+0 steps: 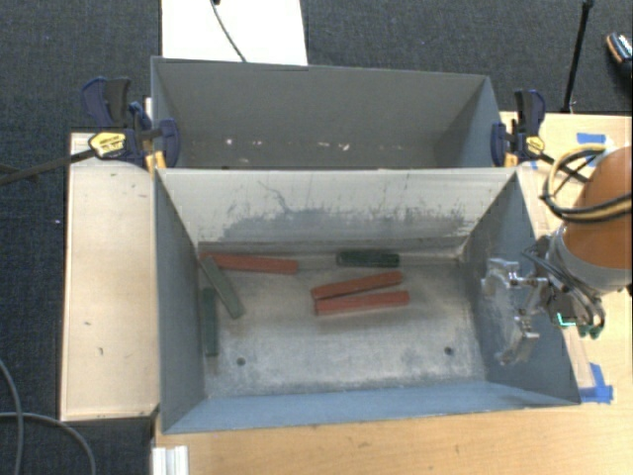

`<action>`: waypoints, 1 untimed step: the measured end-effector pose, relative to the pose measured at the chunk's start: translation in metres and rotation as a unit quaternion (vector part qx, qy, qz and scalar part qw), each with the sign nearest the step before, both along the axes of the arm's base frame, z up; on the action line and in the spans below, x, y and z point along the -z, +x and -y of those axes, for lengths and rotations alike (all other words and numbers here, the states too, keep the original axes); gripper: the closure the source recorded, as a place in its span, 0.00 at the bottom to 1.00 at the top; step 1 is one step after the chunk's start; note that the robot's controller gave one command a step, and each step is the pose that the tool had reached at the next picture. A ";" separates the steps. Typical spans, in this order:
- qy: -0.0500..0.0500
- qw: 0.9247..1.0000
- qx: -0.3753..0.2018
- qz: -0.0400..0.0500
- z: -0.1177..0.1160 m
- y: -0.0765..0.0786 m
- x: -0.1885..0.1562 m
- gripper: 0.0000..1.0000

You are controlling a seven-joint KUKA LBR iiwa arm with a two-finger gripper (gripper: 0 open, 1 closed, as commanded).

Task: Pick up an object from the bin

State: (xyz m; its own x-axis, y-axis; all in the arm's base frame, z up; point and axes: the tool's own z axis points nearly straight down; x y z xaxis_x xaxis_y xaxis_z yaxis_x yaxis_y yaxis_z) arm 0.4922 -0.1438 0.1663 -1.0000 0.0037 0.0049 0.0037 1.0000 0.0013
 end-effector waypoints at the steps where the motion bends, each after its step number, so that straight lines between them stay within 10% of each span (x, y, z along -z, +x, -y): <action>1: 0.001 0.997 -0.081 0.001 -0.044 0.047 0.093 0.00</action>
Offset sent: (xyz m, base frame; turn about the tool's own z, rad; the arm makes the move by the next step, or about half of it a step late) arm 0.0466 0.0413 -0.0906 -0.1631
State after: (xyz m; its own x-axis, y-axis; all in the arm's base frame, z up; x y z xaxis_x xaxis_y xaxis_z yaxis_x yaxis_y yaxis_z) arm 0.5391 -0.1000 0.0728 -0.9873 -0.1586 0.0027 -0.1586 0.9873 0.0034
